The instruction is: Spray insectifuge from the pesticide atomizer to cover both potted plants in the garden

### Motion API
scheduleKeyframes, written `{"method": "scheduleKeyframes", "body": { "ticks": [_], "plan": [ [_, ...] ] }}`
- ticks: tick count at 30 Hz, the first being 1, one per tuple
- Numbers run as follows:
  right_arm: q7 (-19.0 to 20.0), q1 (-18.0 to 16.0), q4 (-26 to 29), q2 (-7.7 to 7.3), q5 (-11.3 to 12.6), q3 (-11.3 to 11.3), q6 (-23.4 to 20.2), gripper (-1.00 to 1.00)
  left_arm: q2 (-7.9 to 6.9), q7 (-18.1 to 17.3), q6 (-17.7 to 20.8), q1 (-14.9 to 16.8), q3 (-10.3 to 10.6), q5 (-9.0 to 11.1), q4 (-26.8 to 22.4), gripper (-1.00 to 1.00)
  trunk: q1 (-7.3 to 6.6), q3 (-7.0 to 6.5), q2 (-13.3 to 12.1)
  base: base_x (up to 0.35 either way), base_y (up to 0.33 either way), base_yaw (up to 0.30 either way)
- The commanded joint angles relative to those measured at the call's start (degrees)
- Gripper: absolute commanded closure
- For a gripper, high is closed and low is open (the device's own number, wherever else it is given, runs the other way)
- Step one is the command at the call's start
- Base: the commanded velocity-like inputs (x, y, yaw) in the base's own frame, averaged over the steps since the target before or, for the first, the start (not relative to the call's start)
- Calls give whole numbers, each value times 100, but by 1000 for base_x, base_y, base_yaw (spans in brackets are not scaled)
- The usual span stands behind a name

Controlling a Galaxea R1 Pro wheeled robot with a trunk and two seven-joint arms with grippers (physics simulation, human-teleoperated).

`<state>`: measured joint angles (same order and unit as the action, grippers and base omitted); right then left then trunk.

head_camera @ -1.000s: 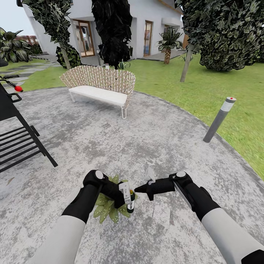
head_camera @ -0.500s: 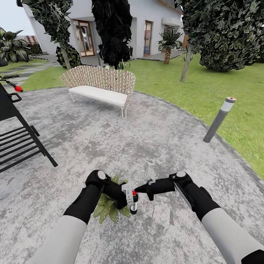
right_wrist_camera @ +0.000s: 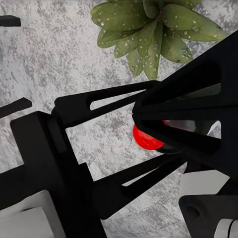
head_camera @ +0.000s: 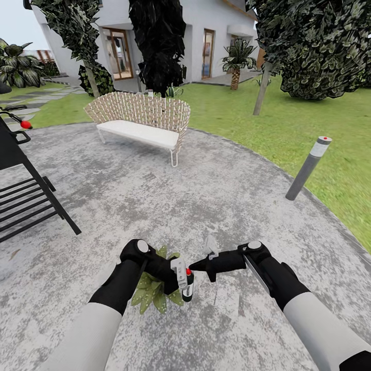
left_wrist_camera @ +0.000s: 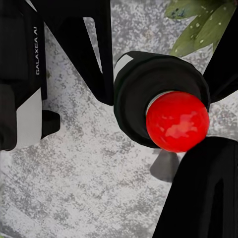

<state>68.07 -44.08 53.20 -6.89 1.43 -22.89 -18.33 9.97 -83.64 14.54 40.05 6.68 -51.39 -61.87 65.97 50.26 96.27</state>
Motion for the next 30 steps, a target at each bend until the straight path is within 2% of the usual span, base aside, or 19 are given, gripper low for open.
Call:
{"method": "scheduleKeyframes", "body": {
  "ticks": [1, 15, 17, 20, 22, 24, 27, 28, 30],
  "plan": [
    [7, -4, 6, -5, 15, -9, -48, 100, 2, -29, 58, 3, -2, -28, -6, 100, 0, 5, 2, 0, 0, 0],
    [7, -4, 6, -5, 15, -11, -48, 100, 2, -28, 58, 3, -9, -35, 5, 100, 0, 5, 2, 0, 0, 0],
    [7, -4, 6, -5, 15, -8, -48, 100, -59, -23, 58, 3, -15, -37, 37, 100, 0, 5, 2, 0, 0, 0],
    [7, -4, 6, -5, 15, -6, -48, 100, -430, -15, 51, 3, -19, -38, 233, 100, 0, 5, 2, 0, 0, 0],
    [6, -4, 6, -5, 15, -5, -48, 100, -740, -13, 48, 1, -18, -38, 296, 100, 0, 5, 2, 0, 0, 0],
    [5, -4, 6, -5, 15, -5, -48, 100, -968, -12, 44, -2, -18, -38, 315, 100, 0, 5, 2, 0, 0, 0],
    [4, -4, 6, -5, 15, -9, -48, 100, -1216, -7, 42, -3, -18, -38, 322, 100, 0, 5, 2, 0, 0, 0],
    [4, -4, 6, -5, 15, -12, -46, 100, -1387, 16, 41, -5, -18, -36, 327, 100, 0, 5, 2, 0, 0, 0],
    [3, -4, 6, -5, 15, -13, -43, 100, -1525, 78, 37, -6, -76, -31, 404, 100, 0, 5, 2, 0, 0, 0]
  ]
}}
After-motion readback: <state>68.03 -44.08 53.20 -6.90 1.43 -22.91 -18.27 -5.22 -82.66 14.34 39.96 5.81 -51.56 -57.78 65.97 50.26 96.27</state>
